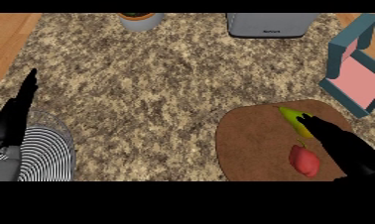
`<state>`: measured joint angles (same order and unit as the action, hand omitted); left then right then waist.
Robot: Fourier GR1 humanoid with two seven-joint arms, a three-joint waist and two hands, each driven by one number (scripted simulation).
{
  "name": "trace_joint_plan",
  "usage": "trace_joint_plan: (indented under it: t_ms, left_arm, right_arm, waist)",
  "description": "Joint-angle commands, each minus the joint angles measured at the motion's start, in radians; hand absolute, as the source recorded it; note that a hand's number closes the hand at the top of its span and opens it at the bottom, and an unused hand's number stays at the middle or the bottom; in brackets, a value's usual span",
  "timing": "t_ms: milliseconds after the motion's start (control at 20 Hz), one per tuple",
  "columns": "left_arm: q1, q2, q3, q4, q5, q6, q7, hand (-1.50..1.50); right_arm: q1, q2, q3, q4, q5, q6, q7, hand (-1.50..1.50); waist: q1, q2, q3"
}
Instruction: Pick the bell pepper from the cutting board and place it in the cardboard box
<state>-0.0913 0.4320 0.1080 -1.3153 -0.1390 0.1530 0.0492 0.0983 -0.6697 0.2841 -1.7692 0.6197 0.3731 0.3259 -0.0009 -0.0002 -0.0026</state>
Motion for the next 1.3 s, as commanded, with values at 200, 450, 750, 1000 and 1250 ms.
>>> trace_joint_plan:
  t_ms: [200, 450, 750, 1000, 1250]
  left_arm:
    - [0.025, 0.018, 0.044, -0.087, -0.003, -0.060, 0.049, 0.00]
    - [0.002, -0.036, 0.034, -0.069, -0.047, -0.043, 0.070, 0.00]
    - [0.011, -0.056, 0.038, -0.050, -0.080, -0.033, 0.014, 0.00]
    - [-0.032, -0.016, 0.097, 0.025, -0.050, -0.100, -0.014, 0.00]
    - [0.018, -0.066, 0.072, -0.024, -0.077, -0.056, -0.014, 0.00]
  right_arm:
    - [-0.022, 0.073, -0.033, -0.097, 0.006, 0.100, 0.001, -1.50]
    - [0.069, 0.145, 0.034, -0.158, 0.119, 0.106, 0.055, -1.50]
    - [-0.012, 0.159, -0.026, -0.018, 0.142, 0.177, 0.083, -1.50]
    - [-0.012, 0.206, -0.006, 0.075, 0.230, 0.107, 0.034, -1.50]
    - [-0.082, 0.219, 0.030, 0.147, 0.381, -0.075, -0.028, 1.50]
  waist:
    - [0.003, -0.001, 0.003]
    - [-0.001, -0.001, 0.003]
    - [0.001, 0.000, 0.003]
    - [0.000, 0.000, 0.003]
    - [0.004, 0.000, 0.003]
